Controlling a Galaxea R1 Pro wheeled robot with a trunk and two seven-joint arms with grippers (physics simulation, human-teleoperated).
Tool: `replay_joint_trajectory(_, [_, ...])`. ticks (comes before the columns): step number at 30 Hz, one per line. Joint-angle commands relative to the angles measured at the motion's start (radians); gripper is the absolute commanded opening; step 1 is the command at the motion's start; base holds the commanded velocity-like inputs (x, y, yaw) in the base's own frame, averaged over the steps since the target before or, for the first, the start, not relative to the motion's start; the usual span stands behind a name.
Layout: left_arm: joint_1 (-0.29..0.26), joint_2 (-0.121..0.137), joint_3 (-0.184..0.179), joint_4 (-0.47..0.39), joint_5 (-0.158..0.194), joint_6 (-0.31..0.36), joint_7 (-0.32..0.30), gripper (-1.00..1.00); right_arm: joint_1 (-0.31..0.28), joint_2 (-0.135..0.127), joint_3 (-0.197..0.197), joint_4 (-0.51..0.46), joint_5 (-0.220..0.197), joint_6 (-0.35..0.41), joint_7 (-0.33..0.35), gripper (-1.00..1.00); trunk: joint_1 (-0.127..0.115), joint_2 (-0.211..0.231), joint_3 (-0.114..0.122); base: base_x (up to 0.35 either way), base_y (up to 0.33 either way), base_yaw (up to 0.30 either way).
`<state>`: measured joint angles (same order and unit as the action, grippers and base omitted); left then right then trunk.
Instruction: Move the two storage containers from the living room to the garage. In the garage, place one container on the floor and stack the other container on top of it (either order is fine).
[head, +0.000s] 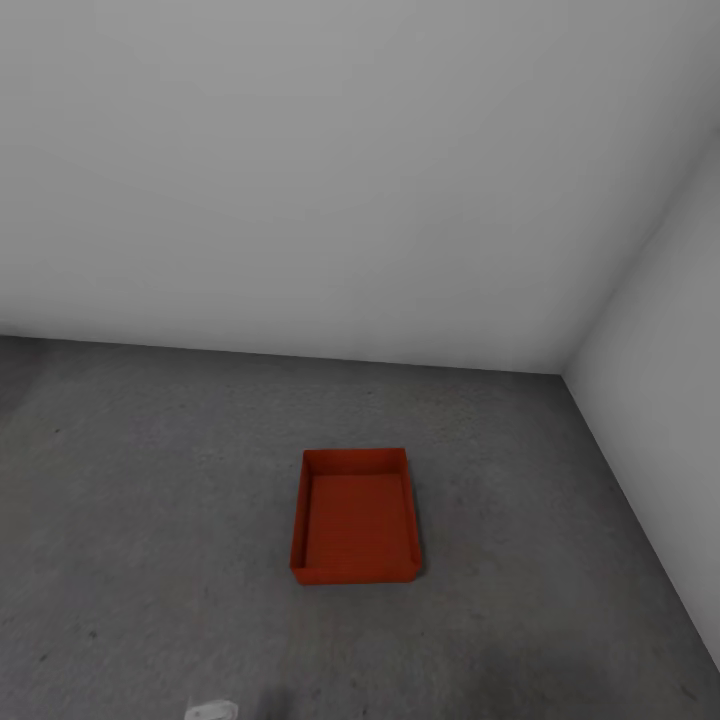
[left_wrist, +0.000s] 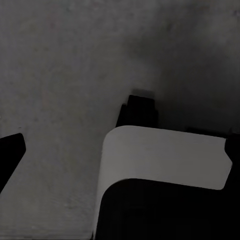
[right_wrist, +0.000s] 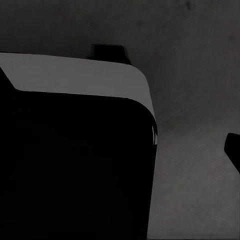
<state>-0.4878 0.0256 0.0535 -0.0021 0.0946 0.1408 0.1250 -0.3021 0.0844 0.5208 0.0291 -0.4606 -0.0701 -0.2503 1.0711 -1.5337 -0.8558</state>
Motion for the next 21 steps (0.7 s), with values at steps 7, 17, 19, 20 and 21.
replay_joint_trajectory(7, [0.026, 0.000, 0.004, 0.000, 0.008, -0.038, 0.002, 1.00, 0.006, 0.000, 0.008, 0.003, -0.009, -0.007, 0.000, 1.00, 0.000, 0.000, -0.001, 0.000, 0.000, 0.000])
replay_joint_trajectory(17, [0.028, -0.001, 0.003, -0.001, 0.008, -0.044, 0.002, 1.00, 0.006, 0.001, 0.008, 0.003, -0.013, -0.010, -0.003, 1.00, 0.000, 0.000, 0.000, 0.000, 0.000, -0.014])
replay_joint_trajectory(19, [0.028, -0.001, 0.003, -0.001, 0.008, -0.044, 0.002, 1.00, 0.006, 0.001, 0.008, 0.003, -0.013, -0.009, -0.003, 1.00, 0.000, 0.000, 0.000, 0.000, 0.000, -0.158])
replay_joint_trajectory(20, [0.028, -0.001, 0.003, -0.001, 0.008, -0.044, 0.002, 1.00, 0.006, 0.001, 0.008, 0.003, -0.013, -0.009, -0.003, 1.00, 0.000, 0.000, 0.001, 0.000, 0.000, -0.198])
replay_joint_trajectory(21, [0.028, -0.001, 0.003, -0.001, 0.008, -0.044, 0.002, 1.00, 0.006, 0.001, 0.008, 0.003, -0.013, -0.009, -0.003, 1.00, 0.000, 0.000, 0.001, 0.000, 0.000, -0.212])
